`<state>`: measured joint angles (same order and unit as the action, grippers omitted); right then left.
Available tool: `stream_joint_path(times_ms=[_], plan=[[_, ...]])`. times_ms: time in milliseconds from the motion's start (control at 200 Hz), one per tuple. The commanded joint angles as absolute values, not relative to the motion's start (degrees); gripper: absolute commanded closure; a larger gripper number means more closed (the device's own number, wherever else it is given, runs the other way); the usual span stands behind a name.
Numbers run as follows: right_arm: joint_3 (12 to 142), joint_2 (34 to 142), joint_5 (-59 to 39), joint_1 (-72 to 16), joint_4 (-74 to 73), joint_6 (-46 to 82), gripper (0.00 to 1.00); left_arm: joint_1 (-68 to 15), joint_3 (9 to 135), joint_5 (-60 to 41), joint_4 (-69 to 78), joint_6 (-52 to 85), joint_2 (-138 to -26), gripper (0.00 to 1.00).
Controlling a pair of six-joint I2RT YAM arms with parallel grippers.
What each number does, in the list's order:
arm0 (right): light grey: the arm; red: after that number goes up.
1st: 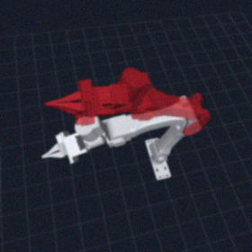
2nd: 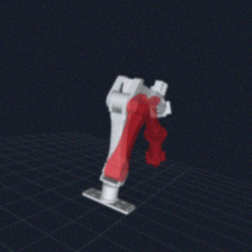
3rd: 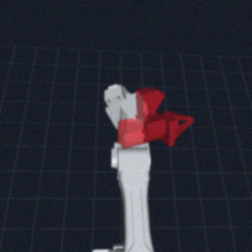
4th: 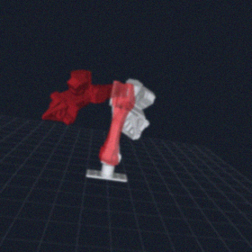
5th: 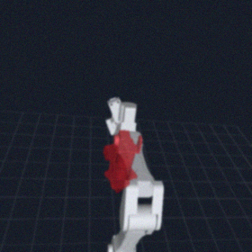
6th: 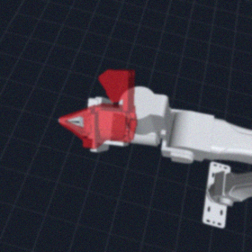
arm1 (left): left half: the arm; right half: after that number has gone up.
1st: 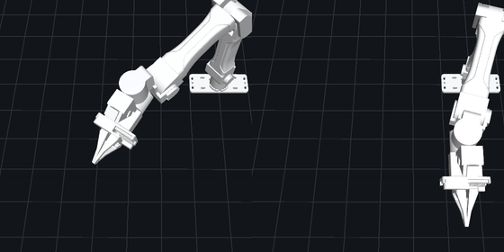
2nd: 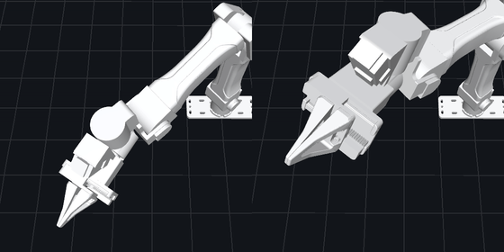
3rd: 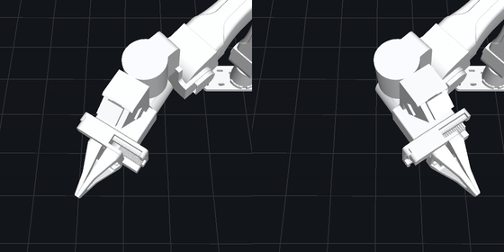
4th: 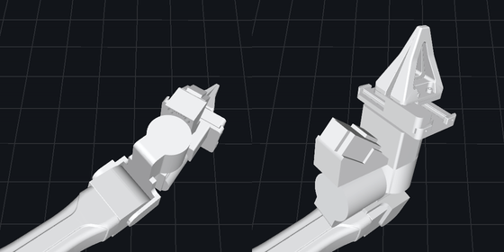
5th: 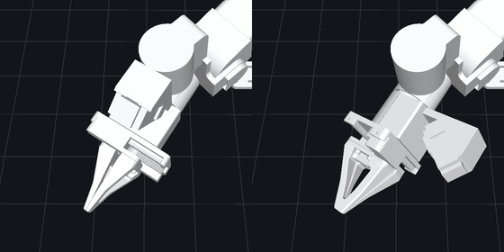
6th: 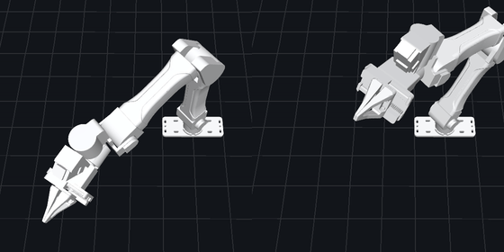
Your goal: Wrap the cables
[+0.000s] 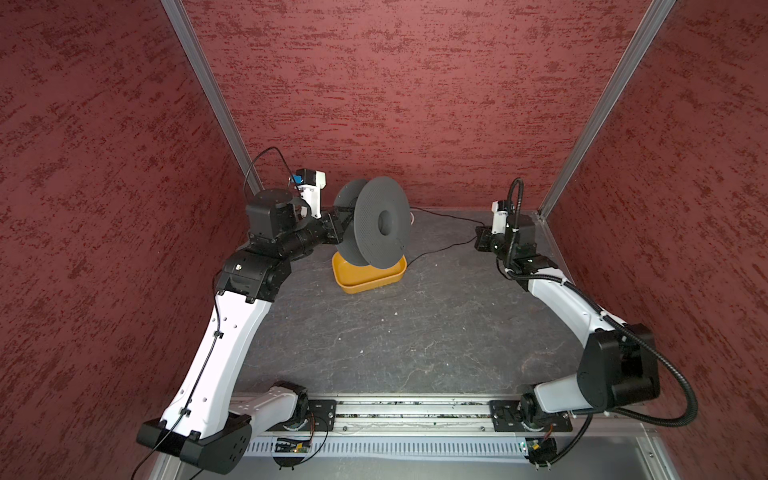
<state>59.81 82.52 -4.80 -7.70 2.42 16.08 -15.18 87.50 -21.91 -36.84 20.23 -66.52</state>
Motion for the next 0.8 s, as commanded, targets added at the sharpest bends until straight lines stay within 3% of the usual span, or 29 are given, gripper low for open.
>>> stream_joint_path(times_ms=[0,85,245,411,531,792], plan=[[56.94,80.10,1.89,-4.01,7.58,21.31,0.89,-14.06,88.03,-22.21,-29.52,22.84,-65.60,0.96],[56.18,79.04,2.43,-3.96,7.13,20.86,0.82,-14.06,87.83,-22.56,-29.09,23.03,-65.97,0.96],[55.73,77.25,6.29,-3.95,7.35,19.14,0.77,-14.06,87.89,-24.61,-28.29,23.42,-66.60,0.96],[55.38,76.63,3.02,-4.02,7.25,18.37,0.41,-14.14,87.80,-26.63,-27.78,23.88,-67.63,0.96],[54.38,76.67,-1.71,-4.02,5.97,18.39,0.24,-14.35,87.71,-27.66,-27.18,24.43,-68.20,0.96],[48.68,72.94,-13.65,-4.38,-5.08,17.69,0.13,-15.15,88.58,-28.55,-27.51,24.26,-68.95,0.96]])
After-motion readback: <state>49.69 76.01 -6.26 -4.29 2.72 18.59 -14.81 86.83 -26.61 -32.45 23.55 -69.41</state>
